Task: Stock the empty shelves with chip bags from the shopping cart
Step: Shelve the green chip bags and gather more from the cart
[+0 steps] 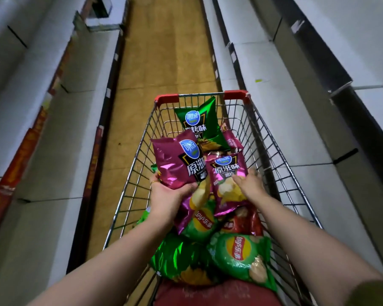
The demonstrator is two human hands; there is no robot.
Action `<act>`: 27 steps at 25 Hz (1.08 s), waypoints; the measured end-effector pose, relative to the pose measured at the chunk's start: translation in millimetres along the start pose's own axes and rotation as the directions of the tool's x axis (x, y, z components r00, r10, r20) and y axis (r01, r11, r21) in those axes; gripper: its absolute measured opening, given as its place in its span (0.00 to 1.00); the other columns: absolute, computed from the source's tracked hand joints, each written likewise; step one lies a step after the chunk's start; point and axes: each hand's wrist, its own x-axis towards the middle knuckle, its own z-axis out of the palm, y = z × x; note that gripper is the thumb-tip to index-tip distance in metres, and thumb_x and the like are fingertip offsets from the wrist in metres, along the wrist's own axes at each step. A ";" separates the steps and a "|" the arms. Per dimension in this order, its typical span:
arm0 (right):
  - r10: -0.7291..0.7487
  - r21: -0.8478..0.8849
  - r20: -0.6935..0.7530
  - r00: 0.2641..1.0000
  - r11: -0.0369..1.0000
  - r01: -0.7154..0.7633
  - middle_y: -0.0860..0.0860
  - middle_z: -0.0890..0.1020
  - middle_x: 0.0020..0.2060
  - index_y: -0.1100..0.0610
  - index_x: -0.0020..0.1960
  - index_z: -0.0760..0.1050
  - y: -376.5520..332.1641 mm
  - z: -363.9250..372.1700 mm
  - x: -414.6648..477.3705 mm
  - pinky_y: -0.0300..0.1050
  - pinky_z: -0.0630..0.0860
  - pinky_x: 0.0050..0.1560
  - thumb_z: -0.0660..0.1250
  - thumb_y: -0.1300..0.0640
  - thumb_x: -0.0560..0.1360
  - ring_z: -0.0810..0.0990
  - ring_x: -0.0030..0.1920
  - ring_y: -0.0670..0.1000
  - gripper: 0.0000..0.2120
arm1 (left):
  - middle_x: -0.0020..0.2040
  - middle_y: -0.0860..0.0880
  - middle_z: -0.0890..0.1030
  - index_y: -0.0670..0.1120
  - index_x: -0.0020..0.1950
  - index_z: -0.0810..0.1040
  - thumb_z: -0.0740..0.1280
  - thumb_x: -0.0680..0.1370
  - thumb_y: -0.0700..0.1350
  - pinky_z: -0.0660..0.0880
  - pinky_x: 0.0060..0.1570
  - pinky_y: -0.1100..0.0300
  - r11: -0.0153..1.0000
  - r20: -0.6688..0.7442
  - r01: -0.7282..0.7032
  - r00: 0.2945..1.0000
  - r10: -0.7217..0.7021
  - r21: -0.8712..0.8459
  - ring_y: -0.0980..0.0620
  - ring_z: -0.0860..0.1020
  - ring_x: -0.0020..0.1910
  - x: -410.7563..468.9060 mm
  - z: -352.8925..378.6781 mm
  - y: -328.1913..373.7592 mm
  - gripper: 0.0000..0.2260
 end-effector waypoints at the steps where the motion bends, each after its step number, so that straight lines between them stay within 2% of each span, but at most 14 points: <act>1: 0.050 -0.006 0.028 0.998 0.999 -0.049 0.66 0.61 0.71 0.66 0.74 0.51 -1.5 4.6 10.4 0.52 0.64 0.66 0.66 0.44 0.74 0.64 0.70 0.64 0.41 | 0.53 0.45 0.80 0.46 0.61 0.62 0.81 0.59 0.41 0.75 0.57 0.49 1.000 0.004 0.021 1.000 -0.021 0.004 0.46 0.80 0.51 -1.3 -1.2 -4.9 0.38; 3: 0.113 -0.001 0.078 0.990 0.994 -0.114 0.65 0.64 0.70 0.67 0.74 0.51 -2.0 16.2 21.5 0.52 0.65 0.66 0.69 0.39 0.70 0.65 0.69 0.63 0.47 | 0.53 0.44 0.79 0.44 0.59 0.63 0.81 0.61 0.40 0.76 0.57 0.50 0.999 0.020 0.053 0.998 -0.053 0.012 0.46 0.80 0.51 -2.8 -5.0 -13.4 0.35; 6: 0.199 0.194 0.184 0.963 0.953 -0.234 0.60 0.73 0.63 0.67 0.70 0.62 0.2 30.7 25.0 0.47 0.72 0.60 0.75 0.41 0.65 0.73 0.63 0.60 0.45 | 0.53 0.45 0.80 0.44 0.59 0.64 0.81 0.59 0.39 0.76 0.57 0.48 0.998 0.046 0.058 0.997 -0.059 0.027 0.47 0.80 0.50 -2.7 -11.8 -22.4 0.35; 8: 0.248 0.295 0.185 0.951 0.909 -0.295 0.56 0.75 0.59 0.66 0.67 0.66 8.0 39.0 20.5 0.44 0.74 0.56 0.78 0.44 0.61 0.77 0.59 0.58 0.45 | 0.52 0.46 0.80 0.45 0.58 0.65 0.81 0.58 0.42 0.76 0.57 0.48 0.998 0.061 0.050 0.997 -0.053 0.047 0.48 0.80 0.50 -6.4 -14.8 -21.6 0.36; 10: 0.215 0.382 0.111 0.970 0.892 -0.241 0.57 0.77 0.55 0.63 0.62 0.70 0.9 33.8 5.3 0.43 0.76 0.50 0.80 0.46 0.58 0.78 0.55 0.55 0.40 | 0.50 0.48 0.80 0.47 0.57 0.65 0.79 0.55 0.45 0.77 0.56 0.49 0.997 0.046 0.049 0.998 -0.052 0.059 0.49 0.80 0.49 -9.7 -20.0 -16.1 0.36; 11: 0.165 0.393 0.076 0.983 0.902 -0.181 0.56 0.79 0.53 0.61 0.57 0.71 -0.6 32.1 1.7 0.44 0.78 0.50 0.82 0.43 0.53 0.79 0.52 0.54 0.40 | 0.50 0.49 0.80 0.47 0.57 0.65 0.79 0.55 0.45 0.77 0.55 0.50 0.998 0.041 0.033 0.999 -0.035 0.061 0.49 0.80 0.49 -11.4 -22.7 -12.2 0.36; 13: 0.042 0.263 0.012 0.999 0.964 -0.044 0.56 0.80 0.55 0.60 0.60 0.71 -9.3 20.9 -11.6 0.50 0.78 0.53 0.79 0.36 0.42 0.80 0.53 0.56 0.52 | 0.48 0.50 0.79 0.47 0.57 0.65 0.81 0.56 0.43 0.76 0.55 0.50 0.997 0.025 -0.005 1.000 0.004 0.072 0.49 0.80 0.48 -17.4 -28.6 -3.2 0.35; 14: -0.026 0.182 -0.022 0.999 0.983 0.030 0.57 0.80 0.55 0.60 0.62 0.69 -14.9 10.4 -22.0 0.51 0.77 0.54 0.78 0.36 0.44 0.79 0.54 0.58 0.52 | 0.47 0.50 0.79 0.47 0.56 0.65 0.81 0.58 0.41 0.76 0.54 0.51 0.997 0.012 -0.027 1.000 0.026 0.078 0.49 0.79 0.48 -21.1 -32.3 2.2 0.34; 16: -0.127 0.036 -0.112 0.986 0.991 0.131 0.57 0.80 0.54 0.59 0.62 0.68 -34.2 -19.9 -57.7 0.50 0.76 0.53 0.78 0.42 0.56 0.79 0.54 0.60 0.41 | 0.45 0.51 0.78 0.47 0.55 0.65 0.80 0.60 0.37 0.76 0.53 0.53 0.997 -0.006 -0.057 0.998 0.057 0.060 0.48 0.79 0.47 -27.3 -37.9 11.7 0.32; 18: -0.192 -0.020 -0.179 0.965 0.981 0.192 0.57 0.80 0.54 0.58 0.62 0.67 -50.6 -50.7 -93.0 0.50 0.76 0.52 0.77 0.43 0.60 0.78 0.55 0.60 0.37 | 0.45 0.50 0.79 0.47 0.54 0.66 0.80 0.59 0.38 0.76 0.53 0.52 0.995 -0.025 -0.090 0.996 0.091 0.050 0.48 0.79 0.46 -35.8 -42.8 23.9 0.31; 22: -0.247 0.048 -0.322 0.914 0.960 0.276 0.54 0.80 0.53 0.55 0.60 0.68 -66.7 -121.1 -172.4 0.49 0.76 0.53 0.77 0.43 0.60 0.78 0.53 0.58 0.35 | 0.48 0.46 0.81 0.43 0.57 0.70 0.81 0.58 0.43 0.77 0.51 0.52 0.988 0.036 -0.153 0.988 0.153 0.004 0.48 0.80 0.46 -62.1 -54.3 61.0 0.32; 25: -0.291 0.127 -0.411 0.864 0.920 0.371 0.50 0.81 0.50 0.52 0.58 0.71 -72.5 -160.1 -228.3 0.48 0.77 0.53 0.78 0.41 0.56 0.79 0.50 0.53 0.35 | 0.49 0.45 0.81 0.43 0.58 0.71 0.81 0.58 0.42 0.77 0.53 0.51 0.978 0.110 -0.188 0.974 0.197 -0.086 0.47 0.80 0.46 -80.5 -56.0 88.1 0.33; 27: -0.309 0.142 -0.464 0.830 0.899 0.414 0.48 0.80 0.50 0.52 0.60 0.70 -77.7 -181.6 -269.1 0.45 0.75 0.54 0.79 0.44 0.57 0.79 0.51 0.51 0.35 | 0.47 0.45 0.83 0.43 0.54 0.75 0.81 0.57 0.41 0.77 0.52 0.51 0.964 0.200 -0.213 0.949 0.242 -0.158 0.47 0.81 0.45 -97.8 -54.9 105.4 0.29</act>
